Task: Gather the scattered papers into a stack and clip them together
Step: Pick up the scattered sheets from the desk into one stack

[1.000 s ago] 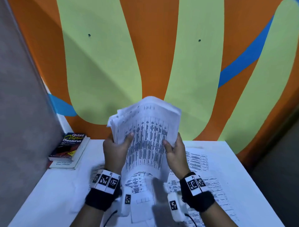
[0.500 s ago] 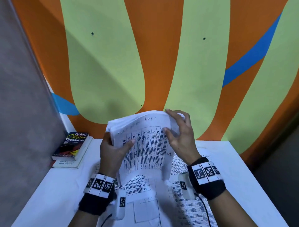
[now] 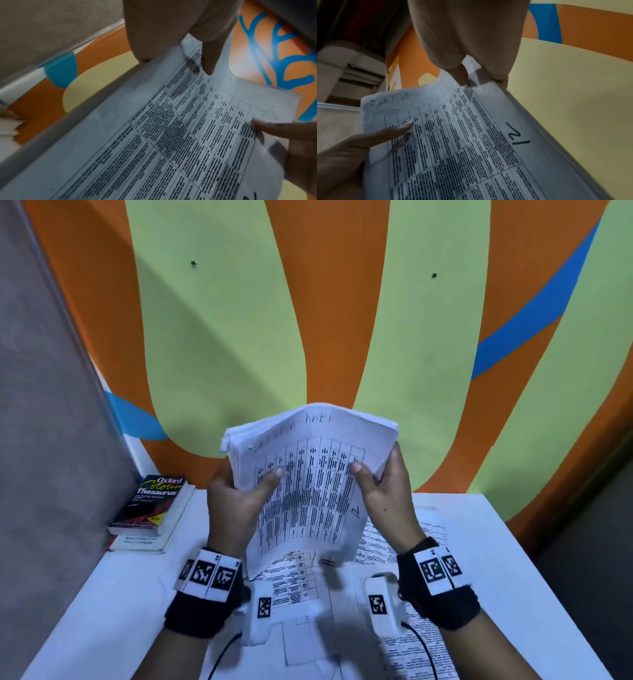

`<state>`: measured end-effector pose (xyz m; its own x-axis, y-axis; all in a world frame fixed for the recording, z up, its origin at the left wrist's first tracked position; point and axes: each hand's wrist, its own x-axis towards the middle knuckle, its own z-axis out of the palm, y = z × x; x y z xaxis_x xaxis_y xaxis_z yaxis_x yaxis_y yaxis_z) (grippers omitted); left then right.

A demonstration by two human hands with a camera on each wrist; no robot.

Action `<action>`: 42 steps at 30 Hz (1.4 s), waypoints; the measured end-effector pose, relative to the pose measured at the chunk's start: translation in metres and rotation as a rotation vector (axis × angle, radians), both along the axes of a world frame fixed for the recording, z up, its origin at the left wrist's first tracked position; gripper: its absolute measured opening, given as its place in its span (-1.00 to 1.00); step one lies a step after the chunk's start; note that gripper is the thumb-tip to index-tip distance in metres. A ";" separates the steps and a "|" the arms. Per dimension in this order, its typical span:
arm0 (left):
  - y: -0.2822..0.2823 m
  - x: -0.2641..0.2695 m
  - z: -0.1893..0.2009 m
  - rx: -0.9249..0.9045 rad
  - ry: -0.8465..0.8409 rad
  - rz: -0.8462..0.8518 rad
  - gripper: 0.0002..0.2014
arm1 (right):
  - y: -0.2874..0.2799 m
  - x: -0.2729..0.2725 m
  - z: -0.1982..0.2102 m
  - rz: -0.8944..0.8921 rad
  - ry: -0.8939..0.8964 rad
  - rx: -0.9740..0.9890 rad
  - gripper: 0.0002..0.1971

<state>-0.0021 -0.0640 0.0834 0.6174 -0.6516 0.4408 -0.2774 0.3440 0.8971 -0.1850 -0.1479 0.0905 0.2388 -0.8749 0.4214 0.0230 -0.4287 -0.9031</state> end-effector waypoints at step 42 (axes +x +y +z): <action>0.021 0.047 -0.034 0.262 0.027 0.390 -0.75 | -0.180 -0.080 -0.150 0.047 1.626 0.188 -0.61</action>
<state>0.0448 -0.0431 0.0491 0.8471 -0.4561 0.2726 -0.3160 -0.0201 0.9485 -0.2650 -0.3277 -0.0591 0.3252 -0.8615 -0.3900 -0.9390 -0.3430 -0.0252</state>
